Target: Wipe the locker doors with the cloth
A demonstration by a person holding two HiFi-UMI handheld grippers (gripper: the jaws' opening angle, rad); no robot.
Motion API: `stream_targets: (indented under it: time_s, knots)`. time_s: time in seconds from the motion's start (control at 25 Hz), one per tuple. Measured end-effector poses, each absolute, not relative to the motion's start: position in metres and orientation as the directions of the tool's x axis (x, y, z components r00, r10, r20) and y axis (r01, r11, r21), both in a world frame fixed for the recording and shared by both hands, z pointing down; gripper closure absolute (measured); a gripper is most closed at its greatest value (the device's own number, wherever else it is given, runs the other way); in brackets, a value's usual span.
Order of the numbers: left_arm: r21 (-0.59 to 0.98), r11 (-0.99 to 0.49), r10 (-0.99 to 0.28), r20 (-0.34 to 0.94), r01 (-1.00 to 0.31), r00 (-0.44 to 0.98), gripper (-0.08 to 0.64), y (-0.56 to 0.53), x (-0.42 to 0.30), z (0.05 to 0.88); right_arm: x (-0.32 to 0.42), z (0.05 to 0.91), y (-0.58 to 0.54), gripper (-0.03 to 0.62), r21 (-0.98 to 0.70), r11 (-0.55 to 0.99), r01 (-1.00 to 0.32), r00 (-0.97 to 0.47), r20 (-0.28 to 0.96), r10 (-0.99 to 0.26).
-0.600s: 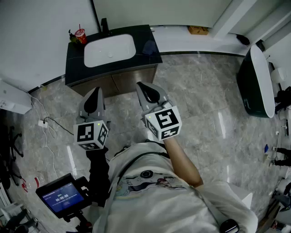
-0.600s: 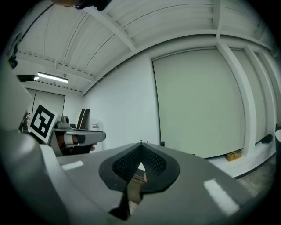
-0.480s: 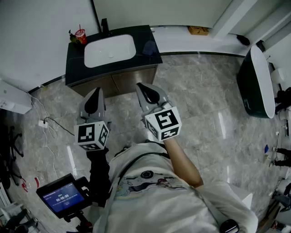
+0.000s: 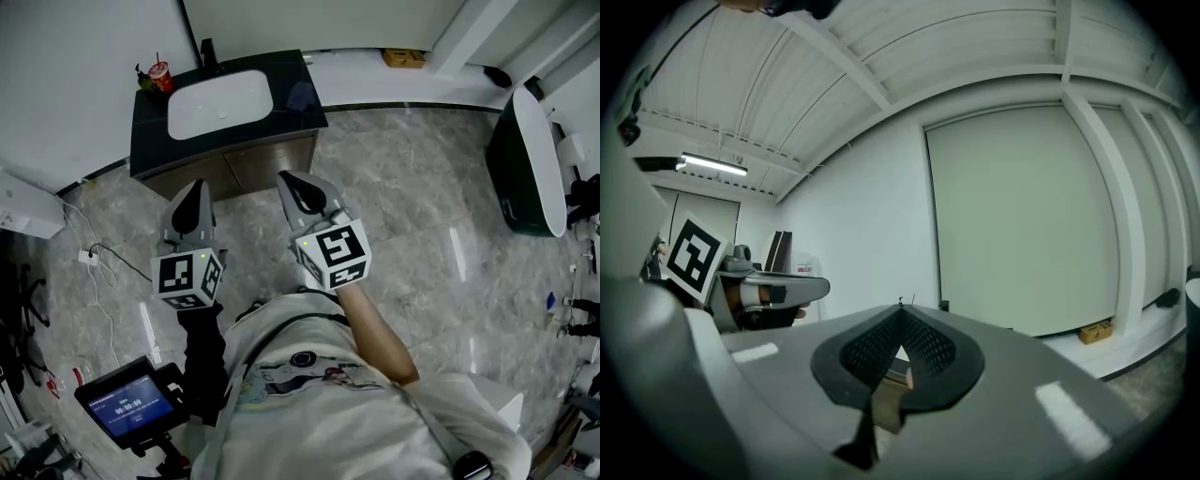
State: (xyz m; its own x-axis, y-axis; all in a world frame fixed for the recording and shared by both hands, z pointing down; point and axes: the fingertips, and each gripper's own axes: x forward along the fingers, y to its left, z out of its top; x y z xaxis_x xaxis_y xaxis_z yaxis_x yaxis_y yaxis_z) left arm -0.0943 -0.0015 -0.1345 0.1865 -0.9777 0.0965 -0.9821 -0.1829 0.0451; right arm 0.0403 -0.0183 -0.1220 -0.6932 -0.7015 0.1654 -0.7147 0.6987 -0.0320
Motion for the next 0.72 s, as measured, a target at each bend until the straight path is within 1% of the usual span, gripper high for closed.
stream_targets:
  time_s: [0.32, 0.48, 0.72]
  knots:
    - [0.042, -0.197, -0.973, 0.112, -0.979, 0.201, 0.558, -0.008, -0.075, -0.137, 0.057, -0.128, -0.02, 0.589, -0.023, 0.698, -0.716, -0.691, 0.163, -0.704]
    - [0.033, -0.193, -0.974, 0.11, -0.981, 0.196, 0.557, -0.001, -0.054, -0.128, 0.091, -0.115, -0.011, 0.589, -0.033, 0.691, -0.722, -0.686, 0.164, -0.709]
    - [0.026, -0.175, -0.975, 0.134, -0.984, 0.177, 0.558, -0.005, -0.038, -0.117, 0.13, -0.106, -0.03, 0.589, -0.066, 0.667, -0.742, -0.667, 0.166, -0.726]
